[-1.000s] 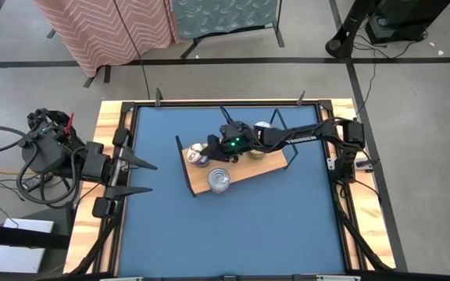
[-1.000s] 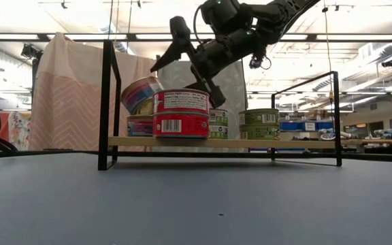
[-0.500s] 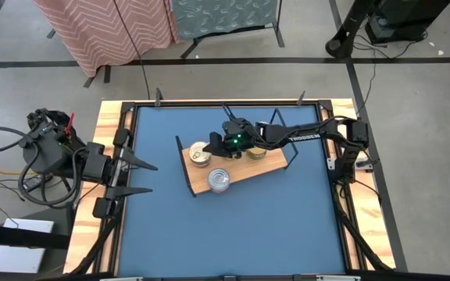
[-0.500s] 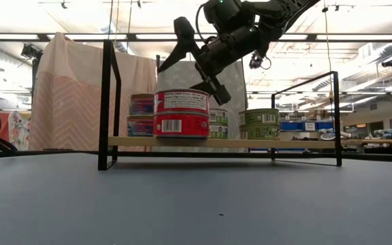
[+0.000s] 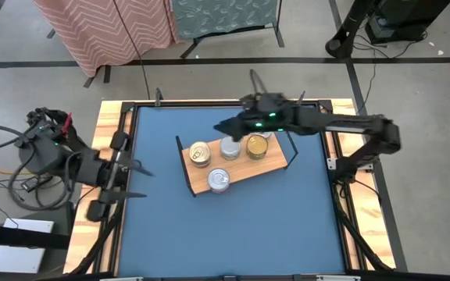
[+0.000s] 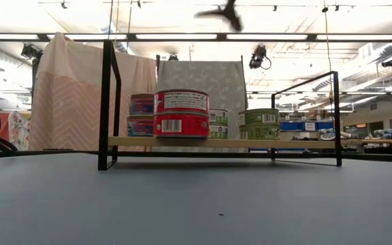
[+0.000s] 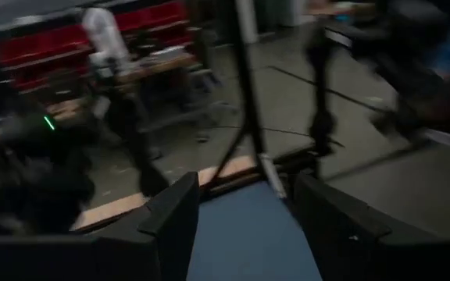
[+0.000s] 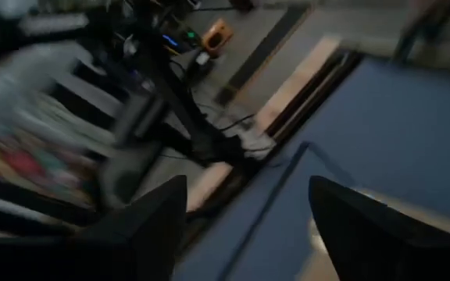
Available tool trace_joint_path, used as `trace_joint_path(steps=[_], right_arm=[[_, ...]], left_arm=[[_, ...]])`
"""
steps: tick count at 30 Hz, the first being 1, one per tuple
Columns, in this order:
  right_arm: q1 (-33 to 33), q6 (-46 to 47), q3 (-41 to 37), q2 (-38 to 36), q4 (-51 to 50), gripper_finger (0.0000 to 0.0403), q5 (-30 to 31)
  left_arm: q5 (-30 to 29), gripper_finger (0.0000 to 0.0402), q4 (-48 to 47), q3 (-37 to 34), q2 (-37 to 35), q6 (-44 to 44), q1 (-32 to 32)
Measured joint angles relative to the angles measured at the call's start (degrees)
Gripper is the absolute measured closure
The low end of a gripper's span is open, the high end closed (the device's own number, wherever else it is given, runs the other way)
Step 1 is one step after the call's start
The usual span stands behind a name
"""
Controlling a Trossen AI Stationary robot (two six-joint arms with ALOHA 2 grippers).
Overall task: Stack canned seafood by type on shelf
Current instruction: Return to Home Position
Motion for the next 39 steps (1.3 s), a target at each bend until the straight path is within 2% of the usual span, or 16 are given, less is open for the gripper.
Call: trace_joint_path(steps=[3, 5, 10, 13, 14, 20, 27, 32, 36, 39], right_arm=[[4.02, -10.88, 4.70, -5.62, -10.82, 0.0155, 6.71], [7.55, -15.75, 5.78, -9.44, -13.98, 0.0184, 10.60], [16.89, -17.67, 4.66, -17.96, -20.20, 0.0292, 18.69], [22.85, -17.31, 3.67, -21.54, -24.76, 0.0371, 21.15], [24.64, -16.76, 3.38, -22.40, -26.38, 0.0386, 21.39], [32.87, -6.84, 2.10, -24.94, -33.58, 0.0394, 23.34], [40.16, -7.02, 1.65, -26.14, -43.12, 0.0398, 29.98], [44.13, -2.79, 1.65, -27.00, -54.23, 0.0398, 29.08], [46.79, -1.07, 1.65, -28.40, -58.70, 0.0398, 29.96], [48.51, -4.89, 1.65, -29.25, -58.10, 0.0398, 34.12]], left_arm=[[2.54, 0.0198, -6.41, 2.37, -0.56, -2.42, -1.98], [3.04, 0.0212, -12.22, 3.20, -1.45, -6.65, -3.30], [3.19, 0.0259, -23.05, 3.23, -3.80, -16.47, -5.39], [3.21, 0.0293, -27.82, 3.23, -4.78, -18.86, -5.86], [3.47, 0.0306, -29.37, 3.23, -5.18, -19.44, -6.00], [7.56, 0.0392, -38.30, 3.23, -6.74, -25.37, -6.12], [5.79, 0.0398, -42.76, 3.23, -6.90, -32.25, -6.11], [5.03, 0.0398, -42.91, 2.74, -5.71, -37.52, -6.09], [5.00, 0.0399, -42.59, -0.22, -4.84, -42.52, -6.09], [4.59, 0.0399, -41.36, -4.34, -4.26, -45.01, -6.09]])
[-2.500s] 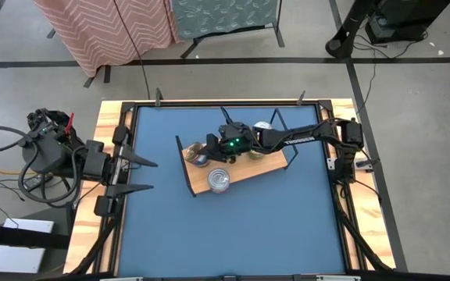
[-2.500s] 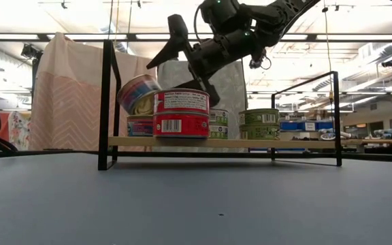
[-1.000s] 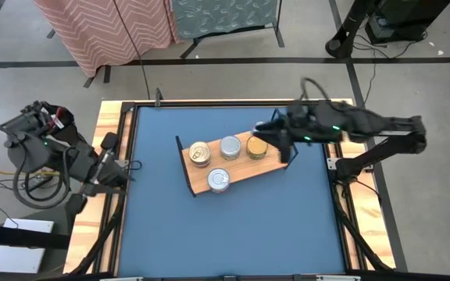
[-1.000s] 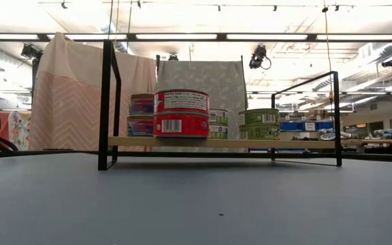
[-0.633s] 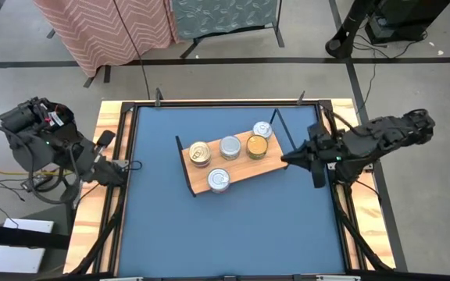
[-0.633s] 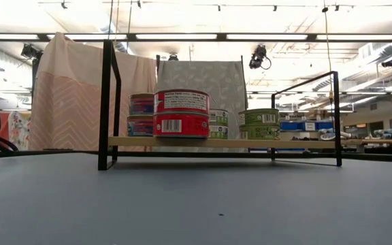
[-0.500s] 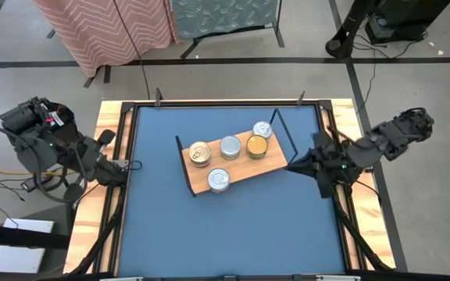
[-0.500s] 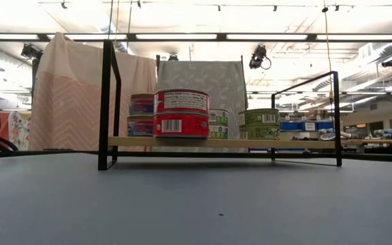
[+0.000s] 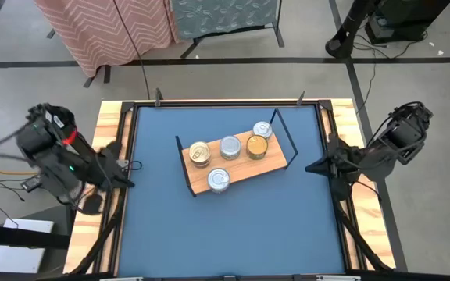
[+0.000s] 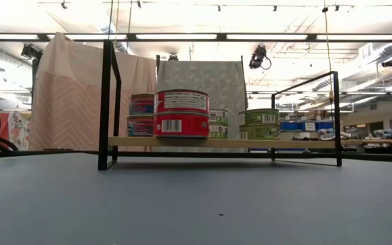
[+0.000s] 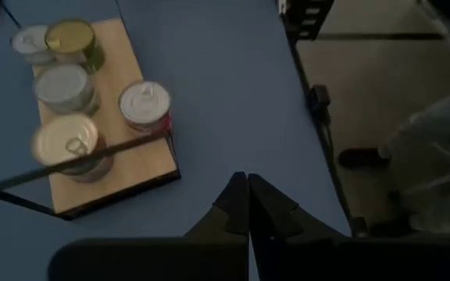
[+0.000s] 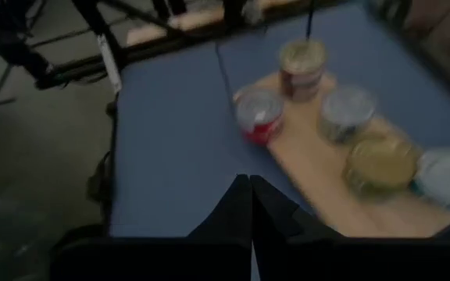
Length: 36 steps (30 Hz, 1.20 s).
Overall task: Stack canned seafood by type on shelf
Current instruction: Return to Home Position
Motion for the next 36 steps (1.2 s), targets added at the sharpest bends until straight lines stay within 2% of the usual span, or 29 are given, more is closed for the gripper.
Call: trace_joint_path(steps=[4, 8, 13, 18, 25, 28, 30, 33, 36], right_arm=[[1.32, -4.32, 0.00, -0.37, 2.34, 0.0398, 4.83], [2.59, -6.40, 0.00, 0.60, 6.36, 0.0398, 6.80], [6.12, -8.29, 0.00, 3.79, 8.18, 0.0398, 8.82], [11.60, -9.64, 0.00, 5.49, 8.10, 0.0398, 14.69], [20.65, -11.02, 0.00, 9.28, 8.18, 0.0398, 24.78], [24.87, -9.76, 0.00, 11.31, 7.61, 0.0398, 25.90], [27.77, -5.76, -0.02, 11.35, 5.13, 0.0398, 26.73], [31.86, 2.88, 0.45, 8.40, 2.30, 0.0398, 26.87], [36.68, 8.52, -1.26, 6.05, 0.05, 0.0398, 29.98]], left_arm=[[1.78, 0.0400, 4.82, -6.73, 0.05, -0.35, 0.00], [2.56, 0.0400, 9.82, -13.12, -0.17, 4.98, 0.00], [2.45, 0.0400, 23.91, -21.94, -0.55, 14.11, -0.02], [2.38, 0.0400, 27.73, -25.29, -0.78, 14.33, -1.01], [-6.43, 0.0400, 37.28, -27.53, -0.29, 19.69, -5.90], [-8.66, 0.0400, 36.90, -27.53, 0.02, 21.05, -7.45], [-9.42, 0.0400, 34.66, -27.40, -0.73, 20.64, -7.91], [-8.15, 0.0400, 30.89, -25.57, -3.84, 15.60, -7.92], [-9.35, 0.0400, 27.10, -25.65, -7.15, 11.84, -8.60]])
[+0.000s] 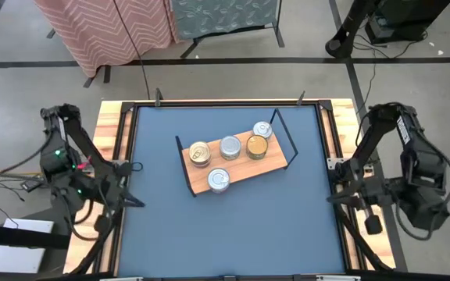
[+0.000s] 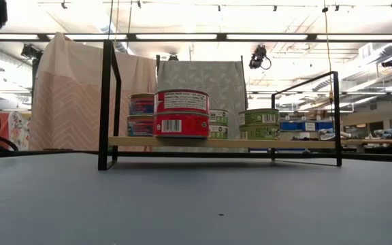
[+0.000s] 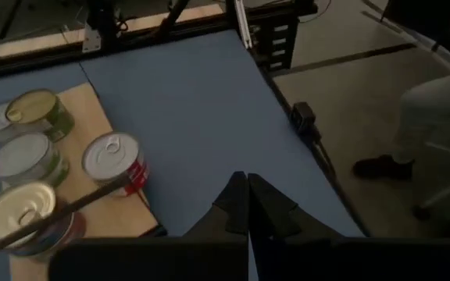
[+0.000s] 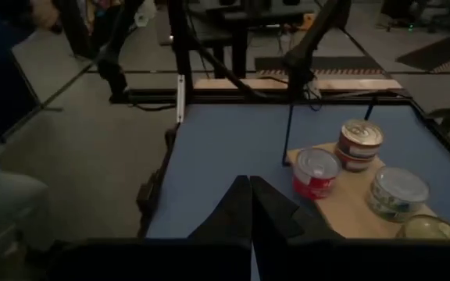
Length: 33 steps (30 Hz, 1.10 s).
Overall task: Stack canned seafood by type on shelf
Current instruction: Return to Home Position
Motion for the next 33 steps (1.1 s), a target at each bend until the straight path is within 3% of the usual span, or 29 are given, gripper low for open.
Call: trace_joint_path(steps=[5, 11, 16, 20, 24, 27, 30, 33], right_arm=[[6.13, 11.24, -3.97, -2.83, -6.15, 0.0398, 3.25], [12.02, 19.66, -15.53, -5.76, -2.68, 0.0398, 5.73], [15.62, 19.31, -26.10, -9.41, 5.58, 0.0398, 11.84], [15.96, 13.61, -32.45, -13.67, 10.78, 0.0399, 18.28], [14.17, 11.98, -37.25, -19.04, 13.63, 0.0400, 16.03], [12.95, 10.72, -41.95, -23.49, 18.70, 0.0400, 10.99], [10.59, 4.29, -47.54, -28.15, 31.06, 0.0400, 5.00], [6.22, -13.44, -53.87, -32.24, 50.95, 0.0401, -5.16]], left_arm=[[-2.34, 0.0400, -2.55, -3.13, -6.24, -0.78, -1.58], [-2.86, 0.0400, 2.68, -15.82, -16.73, -0.78, -2.16], [-3.55, 0.0400, 10.50, -27.57, -28.20, 0.06, -2.15], [-3.78, 0.0400, 19.30, -33.62, -35.41, 6.40, -2.17], [-3.99, 0.0400, 23.41, -34.51, -39.47, 14.03, -2.15], [-4.14, 0.0400, 24.42, -34.23, -41.34, 19.13, -2.13], [-4.90, 0.0399, 24.76, -33.06, -42.05, 23.49, -2.13], [-5.47, 0.0399, 25.05, -31.64, -42.11, 27.86, -2.13]])
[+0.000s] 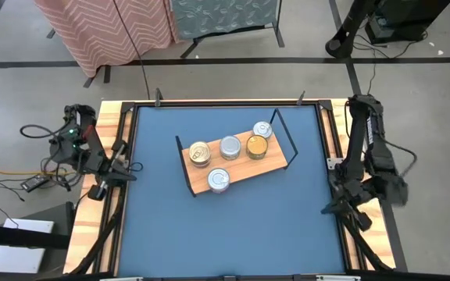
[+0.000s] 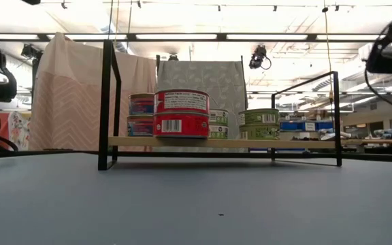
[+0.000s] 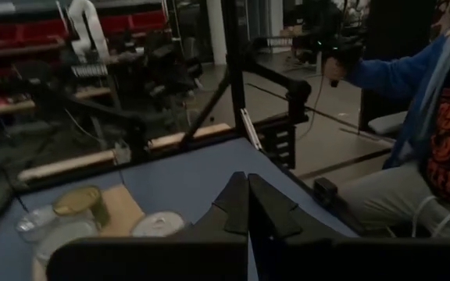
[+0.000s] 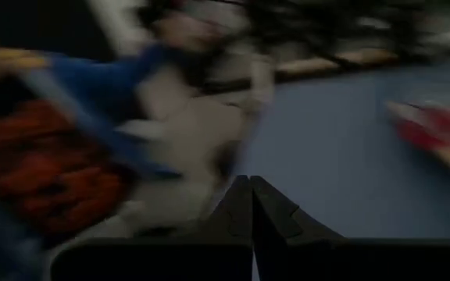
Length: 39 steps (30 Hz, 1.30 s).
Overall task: Stack canned seafood by type on shelf
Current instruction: Return to Home Position
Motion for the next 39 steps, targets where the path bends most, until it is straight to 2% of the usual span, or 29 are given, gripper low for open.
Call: trace_joint_path(steps=[2, 4, 6, 7, 10, 12, 16, 18, 26, 31, 33, 35, 39], right_arm=[[-4.07, -17.78, -4.24, -2.23, 16.58, 0.0401, -11.89], [-8.40, -35.13, -7.48, -3.99, 29.65, 0.0401, -27.36], [-12.30, -42.53, -8.47, -5.85, 30.98, 0.0401, -38.23], [-14.12, -42.30, -8.47, -6.74, 28.93, 0.0401, -40.06], [-19.65, -38.93, -8.53, -8.60, 20.86, 0.0401, -39.25], [-24.06, -39.26, -8.61, -9.01, 18.72, 0.0401, -42.74], [-34.49, -44.11, -8.60, -9.07, 20.40, 0.0401, -58.09], [-39.82, -44.45, -8.60, -8.56, 20.28, 0.0401, -62.59], [-61.14, -43.73, -9.68, -4.47, 19.01, 0.0401, -73.97], [-74.83, -40.72, -13.61, -3.97, 21.66, 0.0401, -83.45], [-79.64, -37.89, -15.17, -4.16, 23.09, 0.0401, -88.98], [-83.61, -35.45, -16.38, -4.66, 23.89, 0.0401, -93.53], [-88.47, -32.59, -18.42, -6.04, 25.60, 0.0401, -96.18]], left_arm=[[-0.70, 0.0398, 0.18, 0.79, -0.02, 2.17, 0.00], [-1.92, 0.0398, 0.25, 1.43, 0.00, 3.75, 0.00], [-2.72, 0.0398, 0.29, 1.87, -0.02, 4.83, 0.00], [-3.05, 0.0398, 0.21, 2.00, 0.00, 4.87, 0.00], [-3.17, 0.0397, -0.87, 2.09, 0.01, 4.73, 0.00], [-3.22, 0.0397, -2.21, 2.09, 0.03, 4.53, 0.00], [-4.85, 0.0397, -2.94, 2.09, 0.03, 4.80, 0.00], [-5.10, 0.0397, -2.94, 2.09, 0.03, 5.03, 0.00], [-5.10, 0.0396, -3.51, 2.09, 0.03, 4.65, 0.00], [-5.10, 0.0396, -3.69, 2.09, 0.03, 4.37, 0.00], [-4.96, 0.0396, -3.94, 2.09, 0.03, 3.97, 0.00], [-4.72, 0.0396, -4.30, 2.09, 0.03, 3.03, 0.00], [-4.62, 0.0396, -4.92, 2.09, 0.03, 1.35, 0.00]])
